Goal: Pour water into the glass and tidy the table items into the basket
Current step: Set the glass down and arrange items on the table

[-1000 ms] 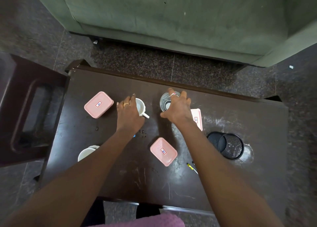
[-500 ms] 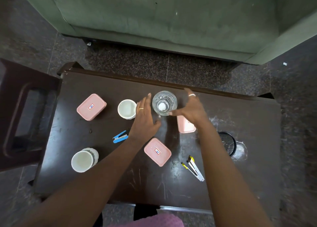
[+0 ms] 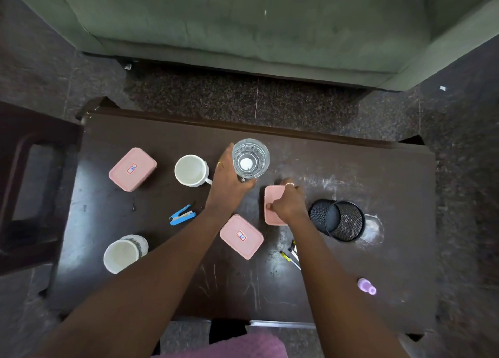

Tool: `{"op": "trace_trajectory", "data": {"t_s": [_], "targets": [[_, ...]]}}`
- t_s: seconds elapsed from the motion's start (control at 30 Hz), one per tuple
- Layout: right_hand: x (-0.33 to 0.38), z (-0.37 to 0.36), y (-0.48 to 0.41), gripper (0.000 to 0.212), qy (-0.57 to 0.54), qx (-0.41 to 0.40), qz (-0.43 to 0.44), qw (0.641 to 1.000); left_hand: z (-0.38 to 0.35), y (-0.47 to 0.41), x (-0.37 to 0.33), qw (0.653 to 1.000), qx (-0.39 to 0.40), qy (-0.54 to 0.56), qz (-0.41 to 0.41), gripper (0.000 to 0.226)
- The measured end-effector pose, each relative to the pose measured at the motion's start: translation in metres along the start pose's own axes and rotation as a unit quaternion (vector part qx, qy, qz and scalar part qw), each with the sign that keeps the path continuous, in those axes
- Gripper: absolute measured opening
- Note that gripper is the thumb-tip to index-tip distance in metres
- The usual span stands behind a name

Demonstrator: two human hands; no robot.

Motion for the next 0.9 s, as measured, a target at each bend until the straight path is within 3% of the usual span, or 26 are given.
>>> {"op": "trace_trajectory", "data": {"t_s": [0.2,0.53,0.6,0.73,0.9], "targets": [[-0.014,-0.007,0.015,0.057,0.069,0.032,0.003,0.997,0.003,-0.006,-0.008,1.0,0.005,0.009,-0.006,0.086],[-0.012,-0.018,0.022,0.076,0.137,0.112,0.006,0.984,-0.001,-0.004,-0.001,0.999,0.027,0.022,0.019,0.095],[-0.008,-0.012,0.023,0.073,0.156,0.095,-0.003,0.983,0.002,-0.002,0.0,0.999,0.029,0.024,0.022,0.097],[0.015,-0.003,0.035,0.045,0.198,0.02,-0.001,0.98,0.017,0.009,0.003,0.999,0.029,0.028,0.005,0.092],[0.07,-0.014,0.058,0.038,0.245,-0.047,0.027,0.968,0.055,0.029,0.012,0.999,0.002,0.042,-0.02,0.073]]}}
Point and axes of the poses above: each hand's wrist, its own y-axis away from the middle knuckle, its own z-axis out of the back of the hand, x = y × z, the point moved 7 cm from there along -y, towards the middle knuckle, and after that the axes turned 5 degrees about -y, right-handed, at the moved point
